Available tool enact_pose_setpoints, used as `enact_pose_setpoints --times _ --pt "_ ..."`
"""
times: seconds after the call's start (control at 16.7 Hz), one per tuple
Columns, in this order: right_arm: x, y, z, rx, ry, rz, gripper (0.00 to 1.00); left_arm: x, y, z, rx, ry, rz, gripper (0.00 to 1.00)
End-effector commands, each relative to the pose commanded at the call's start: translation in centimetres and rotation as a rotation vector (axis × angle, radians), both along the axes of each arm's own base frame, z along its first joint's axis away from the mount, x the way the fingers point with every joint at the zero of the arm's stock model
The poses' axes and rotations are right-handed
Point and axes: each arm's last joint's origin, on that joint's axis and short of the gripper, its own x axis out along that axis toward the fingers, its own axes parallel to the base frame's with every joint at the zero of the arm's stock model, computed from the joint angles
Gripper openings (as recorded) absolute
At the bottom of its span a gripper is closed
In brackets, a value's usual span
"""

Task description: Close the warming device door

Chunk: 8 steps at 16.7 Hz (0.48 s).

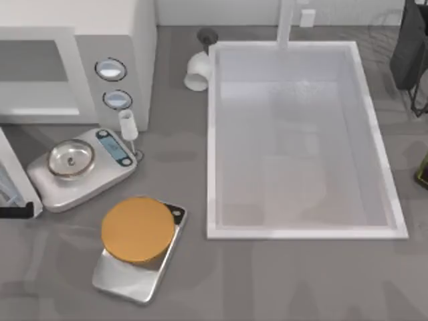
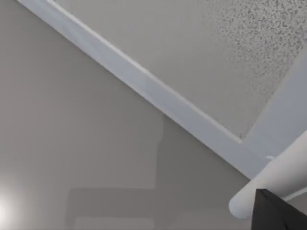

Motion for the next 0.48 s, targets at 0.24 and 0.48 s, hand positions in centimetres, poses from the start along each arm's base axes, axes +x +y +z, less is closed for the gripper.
enact_pose_setpoints --times 0.24,0.48 --pt "0.0 0.0 0.0 0.0 0.0 0.0 1.0 3.1 0.3 0.5 0.003 0.036 -0.027 0.0" --pt "0.0 0.0 0.0 0.0 0.0 0.0 1.0 8.3 0.8 0.2 0.013 0.007 0.006 0.0"
